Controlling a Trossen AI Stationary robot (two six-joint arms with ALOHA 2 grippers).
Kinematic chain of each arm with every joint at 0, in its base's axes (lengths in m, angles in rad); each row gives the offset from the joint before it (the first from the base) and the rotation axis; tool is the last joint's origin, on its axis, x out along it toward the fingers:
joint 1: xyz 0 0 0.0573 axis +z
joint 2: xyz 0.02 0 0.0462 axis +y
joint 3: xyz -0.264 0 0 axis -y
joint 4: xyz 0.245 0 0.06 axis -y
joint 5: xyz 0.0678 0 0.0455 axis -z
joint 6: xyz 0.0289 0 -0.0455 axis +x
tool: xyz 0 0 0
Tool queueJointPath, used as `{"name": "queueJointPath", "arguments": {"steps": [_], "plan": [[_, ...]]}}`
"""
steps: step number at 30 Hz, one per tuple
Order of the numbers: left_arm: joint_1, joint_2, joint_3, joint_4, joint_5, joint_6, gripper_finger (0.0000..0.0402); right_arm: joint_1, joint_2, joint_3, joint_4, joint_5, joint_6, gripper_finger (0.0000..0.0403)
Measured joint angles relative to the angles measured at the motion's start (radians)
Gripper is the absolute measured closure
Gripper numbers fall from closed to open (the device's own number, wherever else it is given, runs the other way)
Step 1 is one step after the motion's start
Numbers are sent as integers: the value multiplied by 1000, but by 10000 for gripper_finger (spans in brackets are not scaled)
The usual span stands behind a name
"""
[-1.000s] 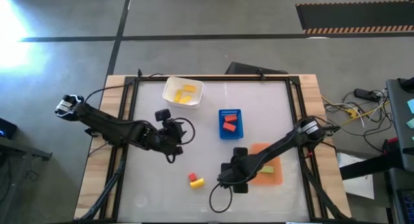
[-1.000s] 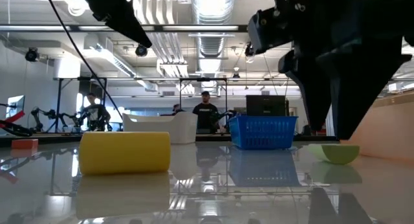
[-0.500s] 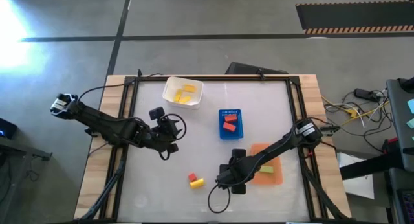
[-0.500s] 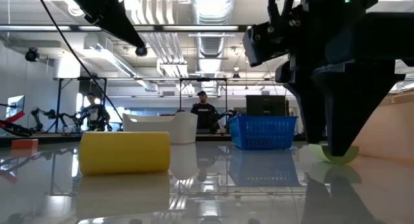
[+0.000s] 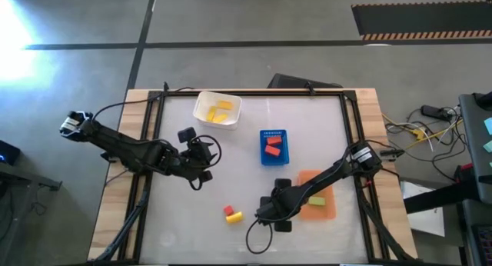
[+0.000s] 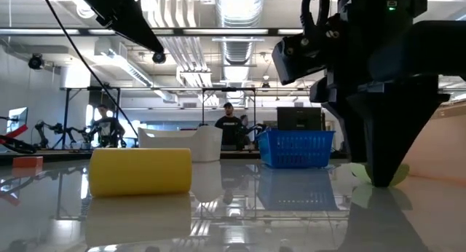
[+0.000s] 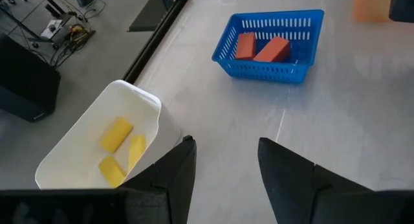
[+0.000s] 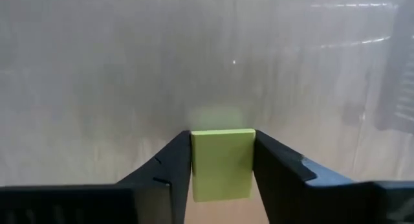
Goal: Sort & place blocks by color
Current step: Put the green block into the orange bin
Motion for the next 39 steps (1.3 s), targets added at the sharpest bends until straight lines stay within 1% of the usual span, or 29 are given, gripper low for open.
{"name": "queueJointPath", "arguments": {"steps": [2, 9, 13, 18, 20, 27, 32, 39], "plan": [[0, 0, 0, 0, 0, 0, 251, -2, -1, 0, 6, 3, -1, 286], [0, 0, 0, 1, 0, 0, 251, -14, -21, 1, -5, 4, -12, 286], [0, 0, 0, 1, 0, 0, 251, -24, -48, 28, -59, 12, -14, 286], [0, 0, 0, 5, 0, 0, 251, -33, -118, 32, -82, 13, -7, 286], [0, 0, 0, 6, 1, 0, 251, -34, -152, 32, -104, 29, 11, 286], [1, 1, 0, 5, 1, 1, 251, -33, -281, 21, -250, 68, 133, 286], [1, 1, 0, 4, 1, 0, 251, -25, -352, -65, -307, 61, 224, 286], [0, 1, 0, 4, 1, 0, 251, -4, -467, -286, -306, 4, 328, 286]]}}
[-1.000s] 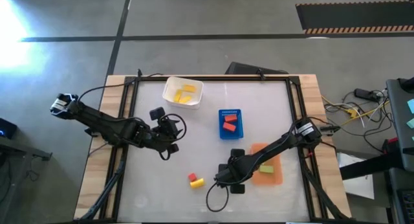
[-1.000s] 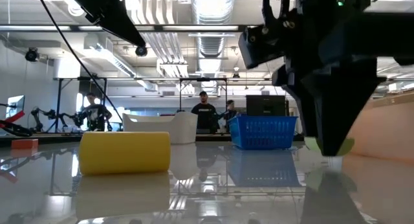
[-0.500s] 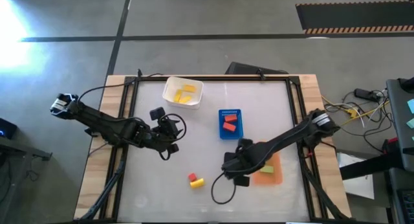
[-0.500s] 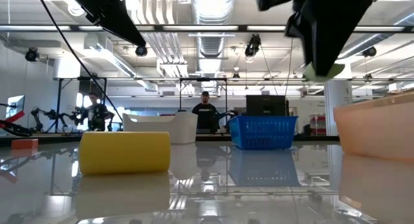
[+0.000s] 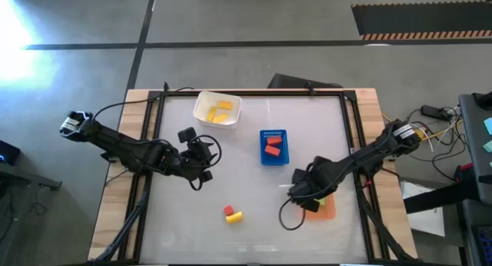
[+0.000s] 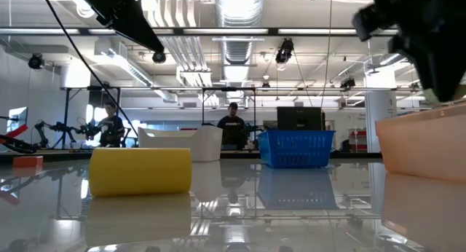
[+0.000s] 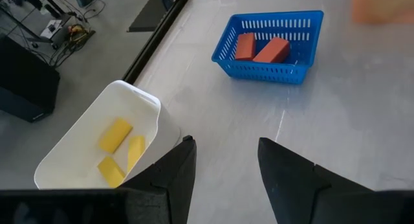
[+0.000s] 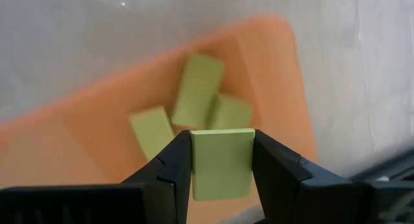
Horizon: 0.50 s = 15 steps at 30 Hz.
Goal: Sort & place blocks by color
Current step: Put the green block into the orange bin
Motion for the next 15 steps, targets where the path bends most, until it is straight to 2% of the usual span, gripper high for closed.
{"name": "queueJointPath", "arguments": {"steps": [9, 15], "plan": [[0, 0, 0, 0, 0, 0, 251, 5, -109, -218, 129, -51, 76, 285], [0, 0, 0, 0, 0, 0, 251, 5, -111, -256, 135, -53, 92, 249]]}}
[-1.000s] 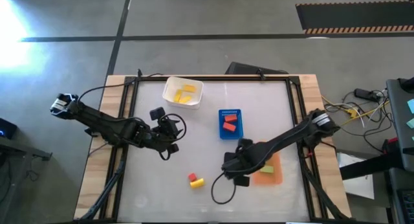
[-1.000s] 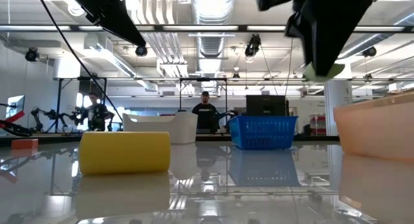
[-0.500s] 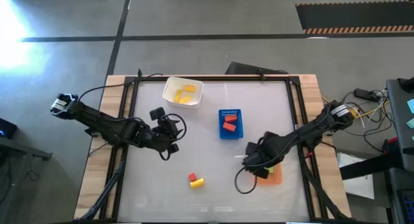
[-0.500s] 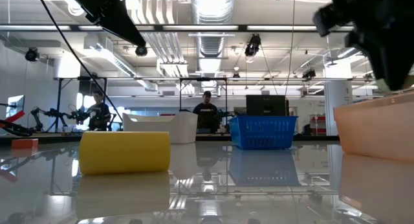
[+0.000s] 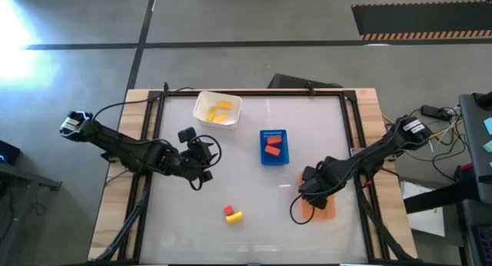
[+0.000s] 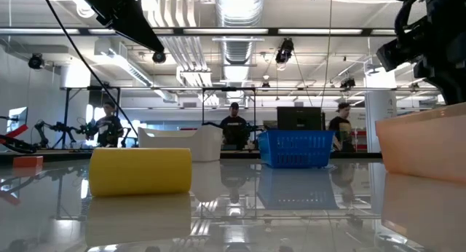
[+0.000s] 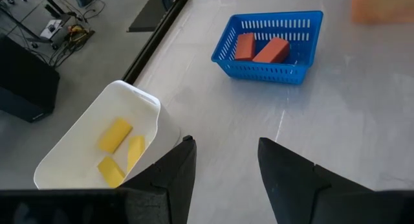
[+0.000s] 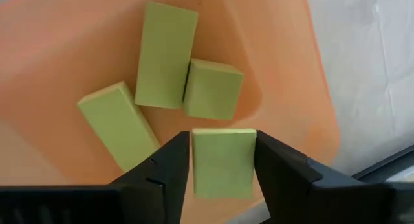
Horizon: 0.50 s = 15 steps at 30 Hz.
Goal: Sort & place blocks by color
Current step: Put the green block into the orange bin, then put the orange block into the blue bin
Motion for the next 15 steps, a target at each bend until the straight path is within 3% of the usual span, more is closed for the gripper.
{"name": "queueJointPath", "arguments": {"steps": [6, 15], "plan": [[0, 0, 0, 0, 0, 0, 251, 0, 0, 6, -1, 0, -1, 225], [0, 15, 0, -1, 1, 0, 251, 0, 0, 57, -7, 7, -5, 221]]}}
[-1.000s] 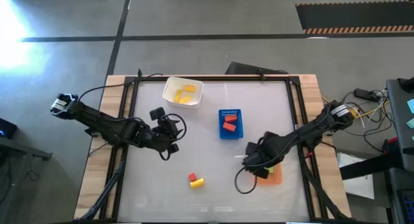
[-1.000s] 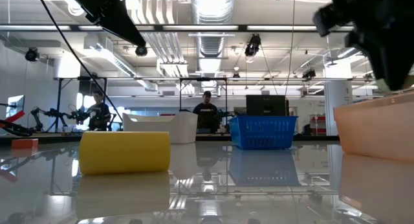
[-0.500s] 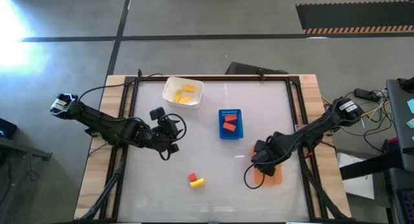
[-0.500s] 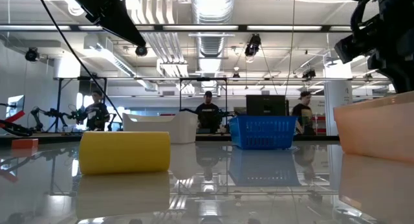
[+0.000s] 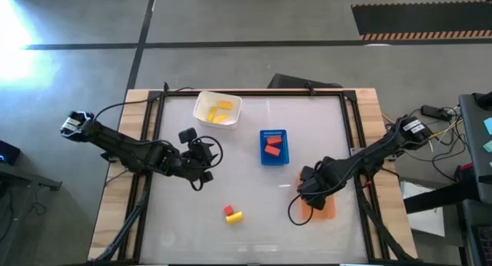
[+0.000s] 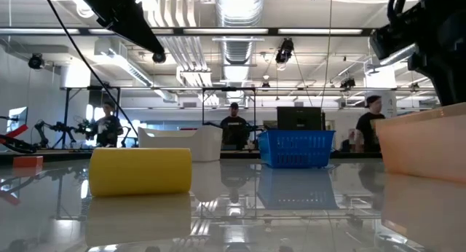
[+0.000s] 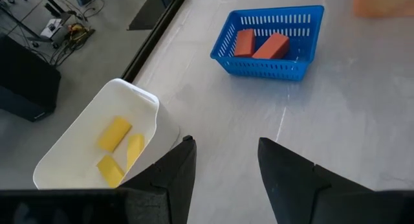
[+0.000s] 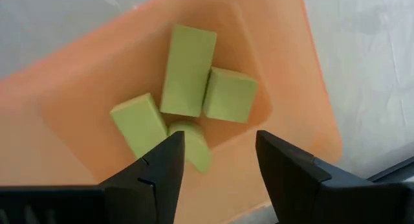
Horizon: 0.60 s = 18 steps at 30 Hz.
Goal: Sort & place blocks by color
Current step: Put the orange block into the blue bin
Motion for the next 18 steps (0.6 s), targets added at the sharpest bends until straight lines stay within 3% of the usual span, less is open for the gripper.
{"name": "queueJointPath", "arguments": {"steps": [10, 14, 18], "plan": [[0, 18, 0, -2, 2, -23, 251, 2, -5, 104, -4, 63, -34, 221], [0, 19, 0, -4, 2, -61, 251, 2, -5, 150, -1, 161, -97, 221], [1, 21, -2, -35, 4, -193, 251, 2, -5, 177, 3, 298, -185, 220]]}}
